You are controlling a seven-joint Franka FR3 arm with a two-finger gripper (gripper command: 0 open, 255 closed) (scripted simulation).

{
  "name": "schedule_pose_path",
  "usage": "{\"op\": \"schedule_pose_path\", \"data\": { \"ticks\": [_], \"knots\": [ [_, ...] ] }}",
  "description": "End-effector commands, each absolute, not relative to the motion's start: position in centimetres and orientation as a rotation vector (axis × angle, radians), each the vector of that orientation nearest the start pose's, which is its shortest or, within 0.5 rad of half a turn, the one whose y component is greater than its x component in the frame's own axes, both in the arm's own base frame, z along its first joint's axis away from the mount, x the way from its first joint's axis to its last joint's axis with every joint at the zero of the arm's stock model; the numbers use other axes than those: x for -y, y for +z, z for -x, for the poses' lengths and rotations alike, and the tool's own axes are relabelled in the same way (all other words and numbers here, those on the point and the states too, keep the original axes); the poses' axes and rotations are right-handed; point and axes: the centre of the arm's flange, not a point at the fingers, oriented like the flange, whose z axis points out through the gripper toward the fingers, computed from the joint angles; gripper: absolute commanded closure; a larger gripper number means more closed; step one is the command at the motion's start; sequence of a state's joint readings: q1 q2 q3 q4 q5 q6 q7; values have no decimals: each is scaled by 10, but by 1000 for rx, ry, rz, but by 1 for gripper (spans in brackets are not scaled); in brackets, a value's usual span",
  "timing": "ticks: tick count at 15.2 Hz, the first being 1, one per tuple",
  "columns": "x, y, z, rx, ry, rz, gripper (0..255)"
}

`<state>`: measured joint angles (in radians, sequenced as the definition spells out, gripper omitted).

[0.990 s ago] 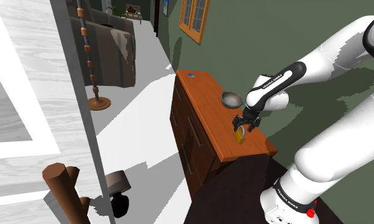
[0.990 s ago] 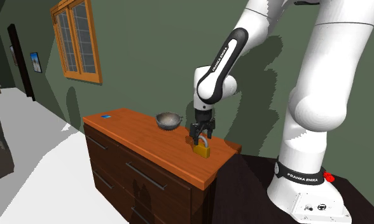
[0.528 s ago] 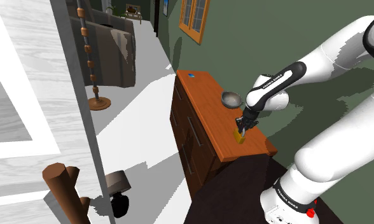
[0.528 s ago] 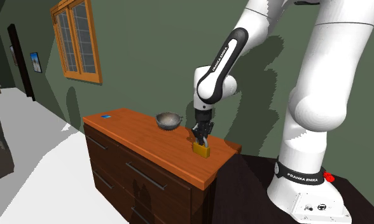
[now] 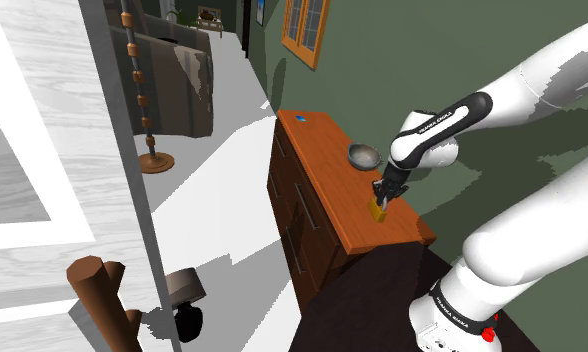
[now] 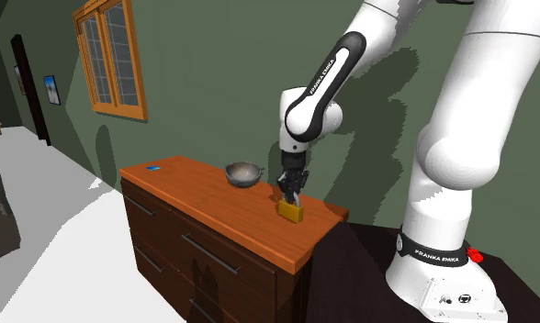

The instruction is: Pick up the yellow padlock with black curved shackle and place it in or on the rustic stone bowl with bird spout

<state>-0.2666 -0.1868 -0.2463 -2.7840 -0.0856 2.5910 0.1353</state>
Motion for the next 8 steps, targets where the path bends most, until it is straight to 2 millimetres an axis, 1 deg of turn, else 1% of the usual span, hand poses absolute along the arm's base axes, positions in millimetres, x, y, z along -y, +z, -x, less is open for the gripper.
{"op": "schedule_pose_path", "data": {
  "ticks": [1, 8],
  "knots": [
    [181, 274, -332, -884, 16, 3012, 255],
    [181, 311, -332, -884, 16, 3012, 255]
  ]
}}
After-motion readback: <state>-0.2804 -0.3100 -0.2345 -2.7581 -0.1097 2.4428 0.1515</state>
